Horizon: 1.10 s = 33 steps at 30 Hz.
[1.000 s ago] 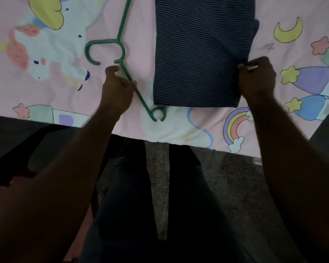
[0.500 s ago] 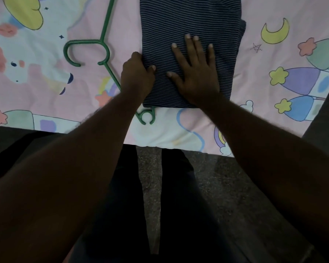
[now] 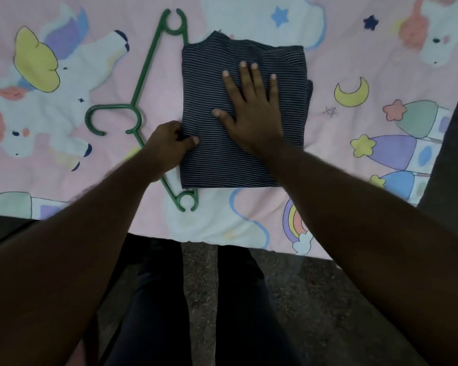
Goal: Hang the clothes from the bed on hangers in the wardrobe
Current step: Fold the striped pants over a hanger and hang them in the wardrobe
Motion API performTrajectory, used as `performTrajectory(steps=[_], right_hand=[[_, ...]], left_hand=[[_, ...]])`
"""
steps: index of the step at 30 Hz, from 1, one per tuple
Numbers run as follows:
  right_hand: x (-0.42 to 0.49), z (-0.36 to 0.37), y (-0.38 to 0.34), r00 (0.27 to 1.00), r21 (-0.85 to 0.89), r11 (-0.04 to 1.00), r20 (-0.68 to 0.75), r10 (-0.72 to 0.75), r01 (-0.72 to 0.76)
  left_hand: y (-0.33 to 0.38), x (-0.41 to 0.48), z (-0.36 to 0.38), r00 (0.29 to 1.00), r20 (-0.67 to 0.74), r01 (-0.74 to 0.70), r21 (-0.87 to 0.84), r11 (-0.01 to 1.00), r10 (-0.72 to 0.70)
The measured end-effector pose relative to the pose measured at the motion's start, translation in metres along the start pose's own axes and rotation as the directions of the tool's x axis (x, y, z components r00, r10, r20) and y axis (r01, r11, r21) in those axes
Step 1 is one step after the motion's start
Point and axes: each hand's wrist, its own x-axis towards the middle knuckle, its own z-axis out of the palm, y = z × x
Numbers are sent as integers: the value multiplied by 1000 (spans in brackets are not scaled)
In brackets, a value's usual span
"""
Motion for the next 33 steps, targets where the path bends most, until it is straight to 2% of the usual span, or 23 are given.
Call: performTrajectory(steps=[3,6,7,8,9,11,12,13,14,17,19,23,25,28,30,31,33], right_hand=[[-5,1,33,979,41,979,-34,202,-201],[-28,-3,45,875,161,870,-57,480,-467],[-34,-5,41,856,168,854,-80,510,-493],[-41,-9,35,873,153,877,-115,474,-456],[-47,-10,26,917,123,928,-150,369,-353],[-55,0,6,989,63,998,-142,36,-27],[-60,5,3,991,28,996,-107,-81,85],[-66,13,3,988,2,991,-81,-134,134],[-71,20,8,991,-13,993,-65,-116,115],[-97,23,25,995,24,995,-14,98,-98],[-114,19,31,983,53,982,50,176,-179],[-131,-17,23,951,65,972,230,206,-227],[-126,-47,9,944,145,968,291,156,-205],[-118,-114,-24,993,322,944,63,-97,72],[-104,-152,-47,966,341,904,-94,-240,257],[-98,-177,-65,932,317,876,-118,-343,363],[-90,-222,-101,835,295,799,9,-550,523]], left_hand=[[-3,3,-4,997,54,56,-136,989,-49],[0,4,-4,993,81,103,-173,980,-90],[3,5,-3,991,89,118,-180,976,-104],[6,5,-1,989,103,129,-194,972,-111],[8,5,1,986,122,135,-206,969,-111],[8,4,0,984,143,137,-230,964,-105],[9,3,2,983,154,132,-230,964,-98],[10,1,3,984,150,131,-221,967,-99],[12,0,6,986,136,123,-207,971,-95],[17,-9,12,994,50,105,-158,982,-99],[23,-17,11,995,-5,95,-104,990,-96],[48,-42,10,995,-102,17,83,996,-9],[61,-58,8,988,-144,-22,199,980,51],[82,-103,-1,963,-209,-84,373,924,171],[91,-136,-2,948,-203,-114,502,857,244],[94,-159,-7,936,-210,-120,565,816,283],[96,-205,-17,930,-199,-101,670,736,310]])
